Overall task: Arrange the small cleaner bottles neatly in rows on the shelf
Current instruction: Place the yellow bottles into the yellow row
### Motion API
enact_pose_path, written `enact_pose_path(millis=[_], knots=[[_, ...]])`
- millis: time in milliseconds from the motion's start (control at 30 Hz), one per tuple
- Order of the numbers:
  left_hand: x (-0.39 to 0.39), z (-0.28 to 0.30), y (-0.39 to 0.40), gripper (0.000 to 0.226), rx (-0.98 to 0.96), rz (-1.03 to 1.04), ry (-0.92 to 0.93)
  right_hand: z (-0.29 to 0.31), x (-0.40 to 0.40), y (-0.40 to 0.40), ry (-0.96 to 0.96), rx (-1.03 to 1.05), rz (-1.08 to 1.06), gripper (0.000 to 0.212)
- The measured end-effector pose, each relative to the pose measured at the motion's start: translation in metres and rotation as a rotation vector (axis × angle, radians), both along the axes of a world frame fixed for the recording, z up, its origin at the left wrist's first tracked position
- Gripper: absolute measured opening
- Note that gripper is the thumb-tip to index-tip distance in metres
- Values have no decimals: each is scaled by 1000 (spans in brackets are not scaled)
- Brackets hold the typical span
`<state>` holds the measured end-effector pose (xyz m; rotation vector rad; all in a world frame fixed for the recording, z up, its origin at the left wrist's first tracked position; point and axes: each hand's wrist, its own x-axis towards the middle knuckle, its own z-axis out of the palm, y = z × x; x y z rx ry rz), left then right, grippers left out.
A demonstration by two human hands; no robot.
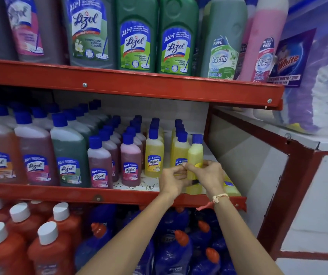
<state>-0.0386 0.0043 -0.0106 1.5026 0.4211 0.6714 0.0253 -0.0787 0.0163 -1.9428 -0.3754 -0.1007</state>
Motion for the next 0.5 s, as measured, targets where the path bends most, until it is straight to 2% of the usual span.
enact_pose_path(millis=[100,200,267,400,500], knots=[[-21,-4,24,38,-51,-36,-39,-6,-5,16,35,96,125,47],[-36,-13,45,36,-62,-17,-39,-11,-6,30,64,167,292,28],[-41,-18,56,43,-49,29,-28,-11,-10,41,68,210,406,15],[-42,-23,67,54,-3,110,-9,-15,-7,55,142,267,560,27],[-43,-25,74,54,44,207,4,-20,-2,64,235,311,656,38]])
